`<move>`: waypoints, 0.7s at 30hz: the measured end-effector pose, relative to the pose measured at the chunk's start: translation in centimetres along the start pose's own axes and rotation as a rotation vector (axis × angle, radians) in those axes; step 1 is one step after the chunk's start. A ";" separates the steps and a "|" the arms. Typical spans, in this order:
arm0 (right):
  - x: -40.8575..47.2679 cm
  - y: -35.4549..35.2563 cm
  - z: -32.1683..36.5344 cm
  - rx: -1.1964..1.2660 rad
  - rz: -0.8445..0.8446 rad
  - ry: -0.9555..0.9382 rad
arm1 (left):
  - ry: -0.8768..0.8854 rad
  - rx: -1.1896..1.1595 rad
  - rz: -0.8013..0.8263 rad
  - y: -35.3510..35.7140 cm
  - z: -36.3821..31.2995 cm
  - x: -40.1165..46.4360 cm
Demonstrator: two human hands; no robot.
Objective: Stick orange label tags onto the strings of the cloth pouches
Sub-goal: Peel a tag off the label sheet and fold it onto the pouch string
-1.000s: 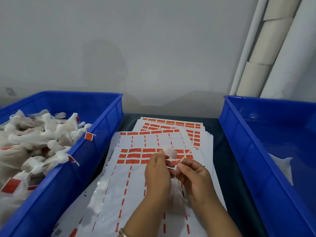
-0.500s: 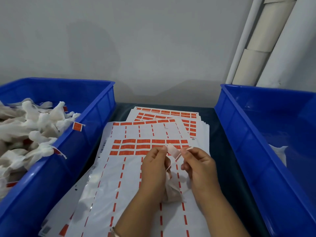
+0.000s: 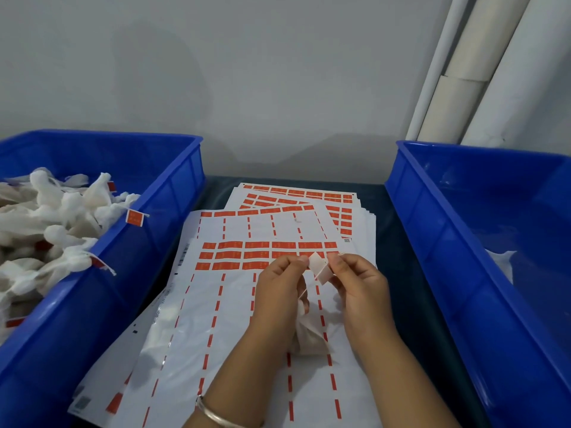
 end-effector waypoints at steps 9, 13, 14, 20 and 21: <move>0.1 -0.2 -0.5 -0.019 -0.029 0.011 | 0.014 0.013 0.011 -0.1 -0.2 -0.2; 0.1 -0.1 -0.6 -0.015 -0.036 0.029 | 0.039 0.027 0.021 0.0 -0.4 -0.4; 0.1 -0.1 -0.7 -0.011 -0.036 0.035 | 0.047 0.028 0.027 0.0 -0.4 -0.5; 0.1 -0.2 -0.8 0.016 -0.043 0.065 | 0.123 0.064 0.116 0.3 -0.6 -1.2; 0.1 -0.2 -0.8 0.026 -0.044 0.071 | 0.140 0.085 0.127 0.4 -0.6 -1.2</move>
Point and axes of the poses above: each hand's wrist, its own x-axis towards the middle knuckle, its own y-axis out of the palm, z = x × y, the point moved 4 cm from there along x, towards the middle knuckle, and after that the axes turned 14 degrees about -y, right-handed, at the moved point
